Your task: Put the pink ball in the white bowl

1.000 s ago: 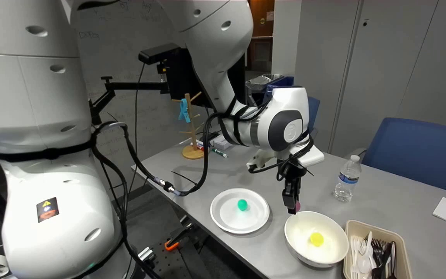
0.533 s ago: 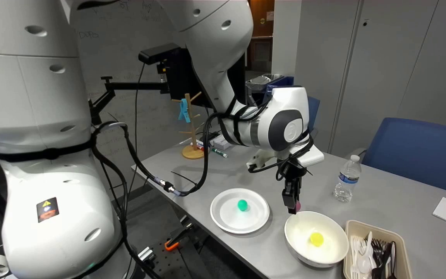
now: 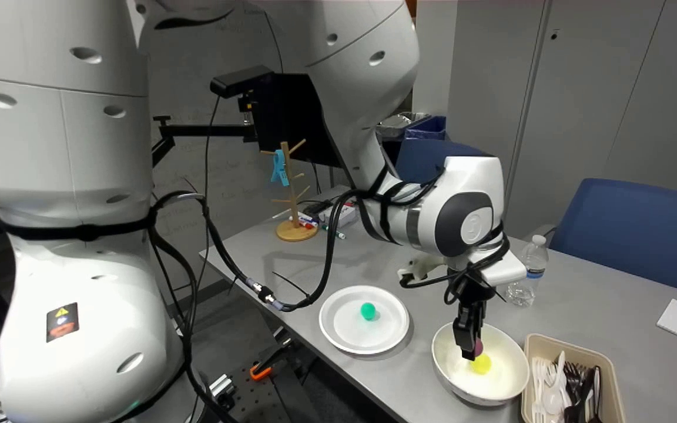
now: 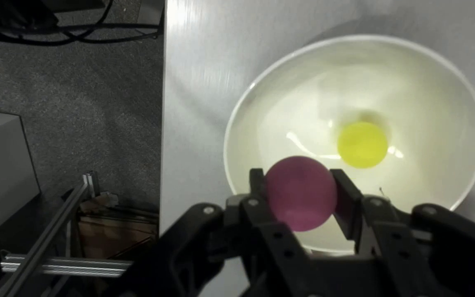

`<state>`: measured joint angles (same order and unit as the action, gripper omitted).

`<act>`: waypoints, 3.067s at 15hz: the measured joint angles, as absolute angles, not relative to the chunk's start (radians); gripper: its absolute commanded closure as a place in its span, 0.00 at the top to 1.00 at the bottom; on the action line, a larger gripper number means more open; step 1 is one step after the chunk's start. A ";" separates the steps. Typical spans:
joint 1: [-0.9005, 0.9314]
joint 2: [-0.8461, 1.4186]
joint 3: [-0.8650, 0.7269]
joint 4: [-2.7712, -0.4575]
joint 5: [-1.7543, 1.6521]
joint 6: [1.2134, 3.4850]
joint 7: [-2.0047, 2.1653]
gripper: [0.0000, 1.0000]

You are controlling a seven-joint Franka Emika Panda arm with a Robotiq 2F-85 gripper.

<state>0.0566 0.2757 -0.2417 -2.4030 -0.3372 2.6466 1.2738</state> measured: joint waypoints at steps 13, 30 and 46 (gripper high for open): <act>0.049 0.500 -0.267 -2.251 -0.213 2.713 1.275 0.67; 0.102 0.361 -0.260 -2.233 -0.208 2.498 1.259 1.00; 0.099 0.002 -0.060 -2.457 -0.216 2.411 0.993 1.00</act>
